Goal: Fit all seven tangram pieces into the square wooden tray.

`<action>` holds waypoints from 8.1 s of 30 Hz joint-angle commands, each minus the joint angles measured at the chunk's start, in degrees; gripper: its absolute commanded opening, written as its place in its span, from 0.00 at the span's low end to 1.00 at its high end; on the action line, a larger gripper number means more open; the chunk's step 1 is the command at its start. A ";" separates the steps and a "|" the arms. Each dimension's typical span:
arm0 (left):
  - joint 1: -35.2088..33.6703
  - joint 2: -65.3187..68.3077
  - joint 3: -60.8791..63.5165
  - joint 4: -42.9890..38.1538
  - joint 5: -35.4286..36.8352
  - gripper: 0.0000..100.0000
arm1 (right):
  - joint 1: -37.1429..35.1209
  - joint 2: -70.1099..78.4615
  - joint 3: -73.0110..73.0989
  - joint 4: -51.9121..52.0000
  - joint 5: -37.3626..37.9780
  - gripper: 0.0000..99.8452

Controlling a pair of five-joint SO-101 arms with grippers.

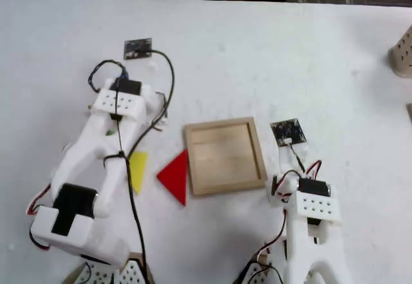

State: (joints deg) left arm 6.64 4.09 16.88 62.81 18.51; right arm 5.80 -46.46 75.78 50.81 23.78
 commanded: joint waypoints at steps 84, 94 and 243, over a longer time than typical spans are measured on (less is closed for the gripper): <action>-2.24 15.16 -0.62 6.51 5.89 0.33 | -0.57 -1.45 0.62 -0.75 0.62 0.02; -4.18 15.16 -1.32 3.69 -1.93 0.11 | -0.57 -1.45 0.62 -0.75 0.62 0.02; -4.44 16.84 -5.89 1.05 14.42 0.36 | -1.89 -1.45 0.70 -0.75 0.62 0.02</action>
State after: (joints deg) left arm 0.75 21.58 12.40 65.36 33.45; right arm 5.10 -46.46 76.84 50.81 23.78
